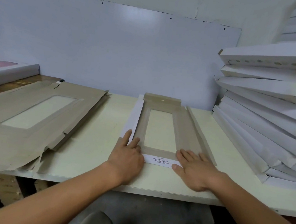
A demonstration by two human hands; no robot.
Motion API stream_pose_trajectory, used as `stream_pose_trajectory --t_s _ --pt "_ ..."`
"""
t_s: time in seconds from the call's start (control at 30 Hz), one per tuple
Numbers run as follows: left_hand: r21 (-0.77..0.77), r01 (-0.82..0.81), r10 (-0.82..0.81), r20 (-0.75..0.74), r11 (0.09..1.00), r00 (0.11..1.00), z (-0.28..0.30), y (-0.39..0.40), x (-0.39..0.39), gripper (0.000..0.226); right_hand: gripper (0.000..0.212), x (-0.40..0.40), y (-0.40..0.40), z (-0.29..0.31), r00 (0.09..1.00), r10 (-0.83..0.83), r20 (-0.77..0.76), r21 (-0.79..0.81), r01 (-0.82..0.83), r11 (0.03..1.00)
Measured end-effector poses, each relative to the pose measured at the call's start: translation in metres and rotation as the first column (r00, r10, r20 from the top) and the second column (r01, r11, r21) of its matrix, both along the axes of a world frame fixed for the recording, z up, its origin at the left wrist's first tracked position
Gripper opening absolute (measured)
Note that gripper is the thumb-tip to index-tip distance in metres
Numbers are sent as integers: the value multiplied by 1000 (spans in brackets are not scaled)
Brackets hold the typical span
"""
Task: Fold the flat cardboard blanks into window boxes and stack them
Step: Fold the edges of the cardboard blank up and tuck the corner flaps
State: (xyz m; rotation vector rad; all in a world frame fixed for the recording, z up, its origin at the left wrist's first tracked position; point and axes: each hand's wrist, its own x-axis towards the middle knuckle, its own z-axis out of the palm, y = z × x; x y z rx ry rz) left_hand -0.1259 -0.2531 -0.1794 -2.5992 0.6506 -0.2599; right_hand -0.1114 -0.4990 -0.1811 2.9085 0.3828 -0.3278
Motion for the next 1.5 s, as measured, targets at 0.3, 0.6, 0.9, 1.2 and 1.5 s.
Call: stream_pose_trajectory --t_s 0.3,0.6,0.9,1.2,1.5 --pt "-439 245 -331 -131 864 934 14 -30 -13 27 76 43 -41 45 999 36 28 123 -39 992" --pt "-495 171 -457 -543 852 704 45 66 -31 25 32 38 -54 41 920 369 128 -320 -314 894" --pt "-103 -88 88 -6 991 996 59 123 26 49 26 -16 8 60 900 364 -240 90 -353 931" --pt "-637 259 -293 54 726 955 72 33 -72 38 19 12 98 45 944 109 -312 449 45 893" --pt "-300 430 -428 78 851 901 -18 -24 -108 43 19 46 136 37 897 -7 -443 879 436 193"
